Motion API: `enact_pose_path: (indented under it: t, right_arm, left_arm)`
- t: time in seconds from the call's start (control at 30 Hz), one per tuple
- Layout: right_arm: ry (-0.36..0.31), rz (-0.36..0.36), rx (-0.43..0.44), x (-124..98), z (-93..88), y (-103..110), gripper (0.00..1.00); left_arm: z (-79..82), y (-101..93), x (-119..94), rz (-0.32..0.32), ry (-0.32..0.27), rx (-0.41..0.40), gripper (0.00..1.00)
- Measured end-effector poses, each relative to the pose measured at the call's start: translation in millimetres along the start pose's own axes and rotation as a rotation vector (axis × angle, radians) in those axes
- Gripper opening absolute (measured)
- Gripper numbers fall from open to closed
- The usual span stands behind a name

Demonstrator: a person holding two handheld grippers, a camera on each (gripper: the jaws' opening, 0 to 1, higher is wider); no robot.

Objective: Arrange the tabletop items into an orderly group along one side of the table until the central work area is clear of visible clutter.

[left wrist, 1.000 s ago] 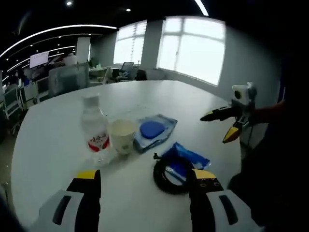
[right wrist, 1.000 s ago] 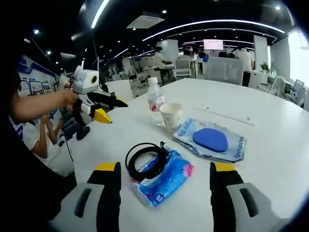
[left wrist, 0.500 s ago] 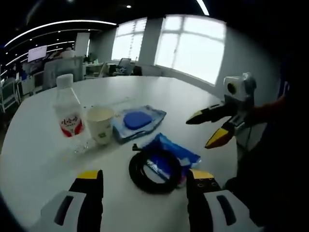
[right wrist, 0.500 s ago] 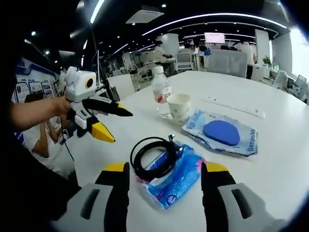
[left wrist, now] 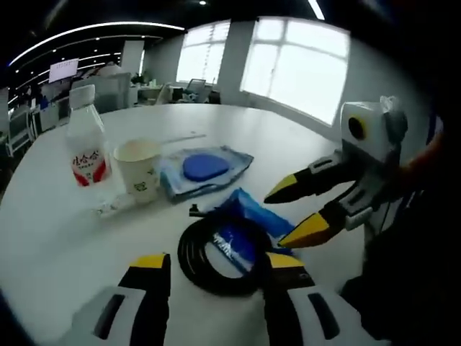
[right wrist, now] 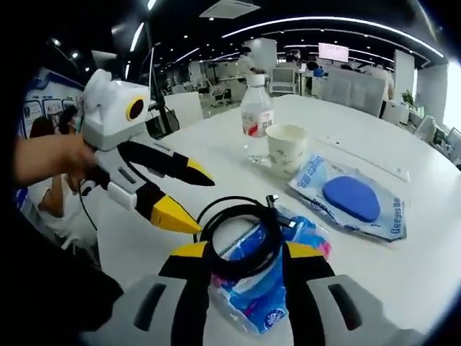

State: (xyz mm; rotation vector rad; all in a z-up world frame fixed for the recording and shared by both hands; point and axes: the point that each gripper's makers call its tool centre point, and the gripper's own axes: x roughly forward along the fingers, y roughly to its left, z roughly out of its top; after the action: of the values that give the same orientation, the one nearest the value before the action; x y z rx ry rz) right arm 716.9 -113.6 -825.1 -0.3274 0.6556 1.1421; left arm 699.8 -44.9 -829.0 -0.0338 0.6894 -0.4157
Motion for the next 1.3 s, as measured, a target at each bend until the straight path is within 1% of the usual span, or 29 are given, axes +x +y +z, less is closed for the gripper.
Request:
enact_pose_path:
  t: [0.1, 0.13, 0.17, 0.2, 0.23, 0.3, 0.37, 0.4, 0.43, 0.57, 0.67, 0.7, 0.73, 0.77, 0.8, 0.9, 0.97, 1.1, 1.17, 1.2, 1.3]
  right_arm:
    - [0.030, -0.026, 0.003, 7, -5.7, -4, 0.32]
    - [0.034, -0.034, 0.006, 10, -6.7, -6, 0.30]
    - [0.038, -0.061, 0.020, 7, -3.8, -8, 0.27]
    - [0.044, -0.092, 0.033, 8, -4.6, -13, 0.24]
    - [0.039, -0.101, 0.033, 9, -4.2, -14, 0.22]
    - [0.051, -0.122, 0.044, 14, -7.5, -17, 0.23]
    - [0.065, -0.116, 0.050, 17, -10.7, -14, 0.24]
    - [0.084, -0.118, 0.036, 19, -14.4, -12, 0.24]
    - [0.087, -0.118, 0.035, 19, -15.1, -12, 0.24]
    - [0.109, -0.124, 0.059, 25, -24.6, -12, 0.23]
    - [0.105, -0.129, 0.072, 25, -24.1, -12, 0.22]
    - [0.108, -0.128, 0.091, 26, -25.0, -12, 0.22]
    - [0.114, -0.130, 0.115, 27, -26.7, -13, 0.22]
    - [0.113, -0.129, 0.122, 27, -27.1, -14, 0.21]
    - [0.117, -0.129, 0.133, 28, -28.3, -14, 0.21]
    - [0.117, -0.126, 0.154, 30, -28.5, -15, 0.19]
    - [0.118, -0.122, 0.169, 30, -29.6, -14, 0.17]
    - [0.112, -0.121, 0.219, 29, -29.2, -16, 0.15]
    - [0.116, -0.123, 0.220, 29, -29.4, -16, 0.13]
    - [0.117, -0.120, 0.221, 29, -29.2, -15, 0.11]
    - [0.121, -0.117, 0.220, 28, -28.6, -12, 0.09]
  left_arm:
    - [3.2, 1.8, 2, 0.007, 0.002, -0.007, 0.45]
    - [1.0, 3.8, 4, 0.007, 0.007, -0.016, 0.44]
    - [-0.1, 4.8, 6, 0.006, 0.009, -0.024, 0.42]
    - [1.3, 2.2, 6, 0.006, 0.011, -0.027, 0.41]
    - [1.1, 3.1, 7, 0.009, 0.011, -0.029, 0.40]
    - [-1.4, 10.8, 10, 0.021, 0.013, -0.040, 0.37]
    - [-4.6, 17.6, 13, 0.031, 0.013, -0.072, 0.34]
    - [-4.2, 16.5, 13, 0.033, 0.015, -0.078, 0.32]
    - [-5.2, 16.5, 15, 0.035, 0.018, -0.078, 0.31]
    - [-14.4, 15.7, 22, 0.034, 0.050, -0.082, 0.30]
    - [-19.2, 14.9, 25, 0.038, 0.068, -0.063, 0.29]
    - [-22.0, 15.2, 27, 0.038, 0.080, -0.050, 0.30]
    - [-21.0, 11.0, 26, 0.041, 0.087, -0.042, 0.29]
    - [-22.9, 10.4, 28, 0.040, 0.095, -0.040, 0.29]
    - [-27.6, 12.5, 29, 0.042, 0.114, -0.028, 0.29]
    - [-27.0, 13.1, 31, 0.040, 0.100, -0.011, 0.27]
    - [-28.3, 13.9, 31, 0.033, 0.104, -0.010, 0.23]
    - [-27.7, 15.2, 30, 0.046, 0.101, -0.018, 0.16]
    - [-27.6, 15.5, 29, 0.051, 0.099, -0.023, 0.13]
    - [-27.5, 14.6, 29, 0.059, 0.100, -0.033, 0.12]
    - [-27.6, 16.8, 29, 0.075, 0.103, -0.028, 0.11]
